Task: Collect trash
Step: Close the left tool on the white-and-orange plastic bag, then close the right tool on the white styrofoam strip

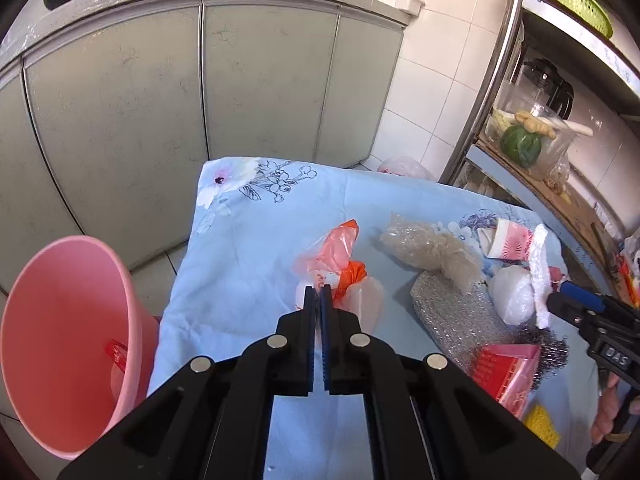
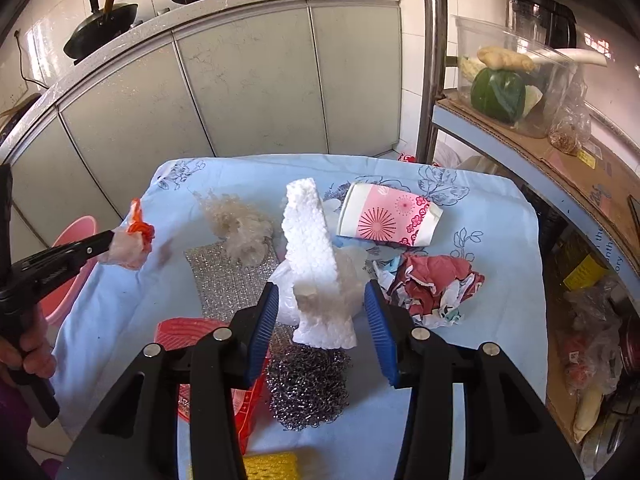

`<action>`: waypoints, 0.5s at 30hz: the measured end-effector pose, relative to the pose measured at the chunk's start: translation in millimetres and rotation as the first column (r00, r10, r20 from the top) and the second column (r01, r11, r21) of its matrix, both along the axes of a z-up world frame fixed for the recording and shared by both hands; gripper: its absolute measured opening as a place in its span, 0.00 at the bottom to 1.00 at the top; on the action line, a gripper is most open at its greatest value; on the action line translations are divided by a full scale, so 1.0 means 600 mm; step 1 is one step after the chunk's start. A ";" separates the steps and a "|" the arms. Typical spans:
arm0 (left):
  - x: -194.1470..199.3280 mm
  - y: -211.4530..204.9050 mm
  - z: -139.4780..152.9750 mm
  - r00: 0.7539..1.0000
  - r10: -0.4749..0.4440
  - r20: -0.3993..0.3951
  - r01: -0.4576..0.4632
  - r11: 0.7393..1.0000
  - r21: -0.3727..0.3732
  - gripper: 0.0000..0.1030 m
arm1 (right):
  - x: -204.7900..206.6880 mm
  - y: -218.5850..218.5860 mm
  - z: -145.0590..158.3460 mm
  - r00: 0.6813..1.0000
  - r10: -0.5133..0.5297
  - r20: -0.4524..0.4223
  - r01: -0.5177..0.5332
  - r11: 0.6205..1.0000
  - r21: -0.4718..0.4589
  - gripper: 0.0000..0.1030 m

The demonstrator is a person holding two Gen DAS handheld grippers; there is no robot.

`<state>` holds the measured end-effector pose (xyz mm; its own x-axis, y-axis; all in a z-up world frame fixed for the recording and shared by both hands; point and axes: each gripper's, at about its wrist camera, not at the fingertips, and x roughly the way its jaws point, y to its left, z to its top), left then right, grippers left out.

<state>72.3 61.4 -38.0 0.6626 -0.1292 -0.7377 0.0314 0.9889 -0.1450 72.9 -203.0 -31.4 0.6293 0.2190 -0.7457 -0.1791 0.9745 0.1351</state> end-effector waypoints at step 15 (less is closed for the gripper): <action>-0.038 -0.015 0.027 1.000 -0.007 0.027 0.007 1.000 -0.010 0.02 | -0.008 0.008 0.011 0.999 0.031 0.040 -0.030 0.999 -0.011 0.27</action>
